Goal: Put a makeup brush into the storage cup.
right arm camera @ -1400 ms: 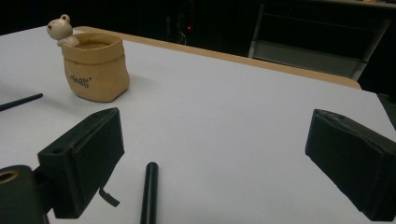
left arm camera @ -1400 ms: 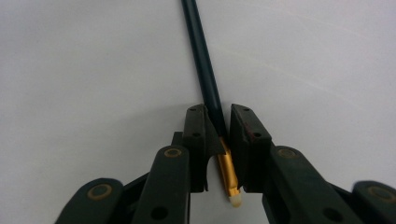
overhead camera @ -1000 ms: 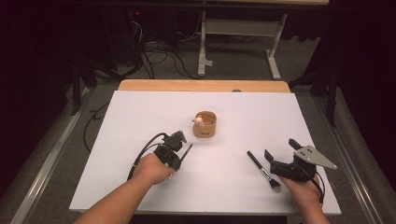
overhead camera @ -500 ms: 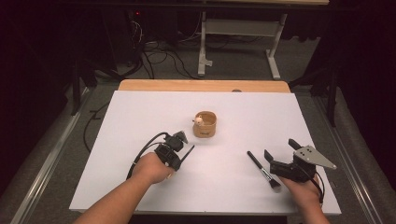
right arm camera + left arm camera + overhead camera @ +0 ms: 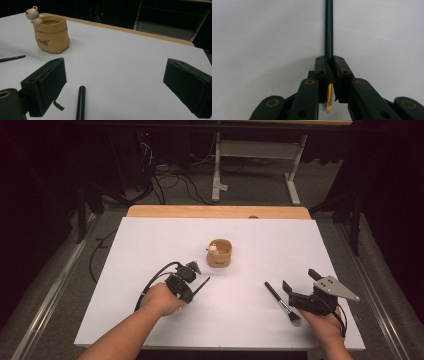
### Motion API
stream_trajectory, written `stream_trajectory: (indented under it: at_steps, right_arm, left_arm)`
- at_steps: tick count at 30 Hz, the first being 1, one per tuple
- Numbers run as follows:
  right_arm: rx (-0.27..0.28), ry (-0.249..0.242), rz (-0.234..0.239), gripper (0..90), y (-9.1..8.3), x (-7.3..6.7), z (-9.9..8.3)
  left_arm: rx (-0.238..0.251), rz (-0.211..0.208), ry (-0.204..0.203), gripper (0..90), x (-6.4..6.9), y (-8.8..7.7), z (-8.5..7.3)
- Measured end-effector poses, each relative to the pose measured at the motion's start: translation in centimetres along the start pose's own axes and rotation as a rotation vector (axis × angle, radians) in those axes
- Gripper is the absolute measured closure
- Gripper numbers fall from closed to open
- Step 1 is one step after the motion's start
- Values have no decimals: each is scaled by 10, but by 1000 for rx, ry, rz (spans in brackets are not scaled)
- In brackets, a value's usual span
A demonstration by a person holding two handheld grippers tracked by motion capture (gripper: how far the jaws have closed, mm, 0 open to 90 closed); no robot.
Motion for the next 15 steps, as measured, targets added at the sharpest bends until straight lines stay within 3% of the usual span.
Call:
stream_trajectory:
  at_steps: [15]
  right_arm:
    - [5,2,-6,64,-2,3,0]
  left_arm:
    - [12,10,44,827,1,0,-1]
Point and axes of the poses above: each handheld gripper's, and its own axes: y roughly forward along the jaws, z roughly out of its top, x roughly to its right, the point moved 8 cm from there along y, roughly forward along the jaws, and after that the axes turned 6 degrees about -y, right-handed, at the moved point
